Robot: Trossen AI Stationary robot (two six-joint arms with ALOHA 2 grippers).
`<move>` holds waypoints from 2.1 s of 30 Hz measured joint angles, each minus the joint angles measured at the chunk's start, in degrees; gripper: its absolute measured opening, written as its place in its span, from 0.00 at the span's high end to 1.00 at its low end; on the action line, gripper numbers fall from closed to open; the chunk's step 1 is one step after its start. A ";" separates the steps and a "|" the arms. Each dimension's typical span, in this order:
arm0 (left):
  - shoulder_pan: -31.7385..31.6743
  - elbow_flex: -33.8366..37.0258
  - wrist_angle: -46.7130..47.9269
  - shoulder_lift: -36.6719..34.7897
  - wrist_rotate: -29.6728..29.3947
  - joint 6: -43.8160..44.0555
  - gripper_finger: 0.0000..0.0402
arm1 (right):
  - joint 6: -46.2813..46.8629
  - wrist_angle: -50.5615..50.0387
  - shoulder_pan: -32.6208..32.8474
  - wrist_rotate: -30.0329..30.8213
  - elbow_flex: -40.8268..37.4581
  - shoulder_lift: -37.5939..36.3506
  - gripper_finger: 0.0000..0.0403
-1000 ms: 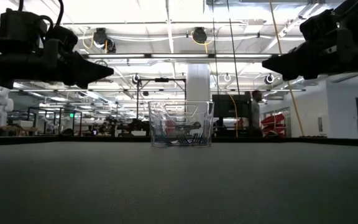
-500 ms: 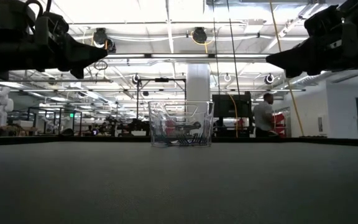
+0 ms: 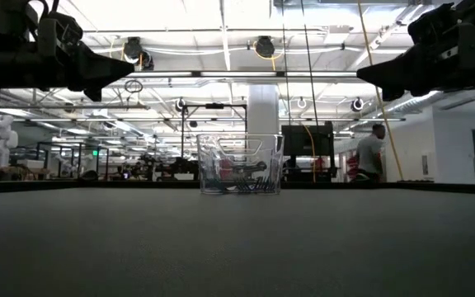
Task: Sort silverware by color (type)
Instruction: Return to Home Position
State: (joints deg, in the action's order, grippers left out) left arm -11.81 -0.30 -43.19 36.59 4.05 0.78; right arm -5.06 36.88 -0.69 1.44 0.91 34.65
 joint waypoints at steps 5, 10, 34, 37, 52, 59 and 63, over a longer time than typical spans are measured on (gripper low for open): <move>0.00 0.02 4.25 -4.34 -0.04 -0.09 0.97 | 0.09 -1.79 0.00 0.01 0.39 -1.23 1.00; 0.00 0.04 9.08 -8.46 -1.05 -0.09 0.97 | 1.42 -12.51 0.02 0.00 4.20 -2.21 1.00; 0.00 0.04 19.86 -15.42 -1.54 0.00 0.97 | 0.90 -11.67 0.00 5.20 0.26 -7.43 1.00; 0.00 0.04 19.89 -15.42 -1.54 -0.04 0.97 | 0.70 -12.89 0.00 6.00 0.22 -7.33 1.00; 0.00 0.04 20.30 -15.42 -1.52 -0.37 0.97 | 0.93 -22.54 -0.02 6.15 0.09 -18.01 1.00; 0.00 0.04 20.32 -15.42 -1.52 -0.81 0.97 | 1.98 -27.84 -0.02 6.18 0.04 -24.77 1.00; 0.00 0.04 20.32 -15.42 -1.52 -0.81 0.97 | 3.30 -30.11 0.00 6.09 0.00 -27.65 1.00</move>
State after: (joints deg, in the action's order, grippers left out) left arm -11.81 -0.25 -22.87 21.17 2.52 -0.03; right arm -1.76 6.76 -0.69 7.53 0.91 7.00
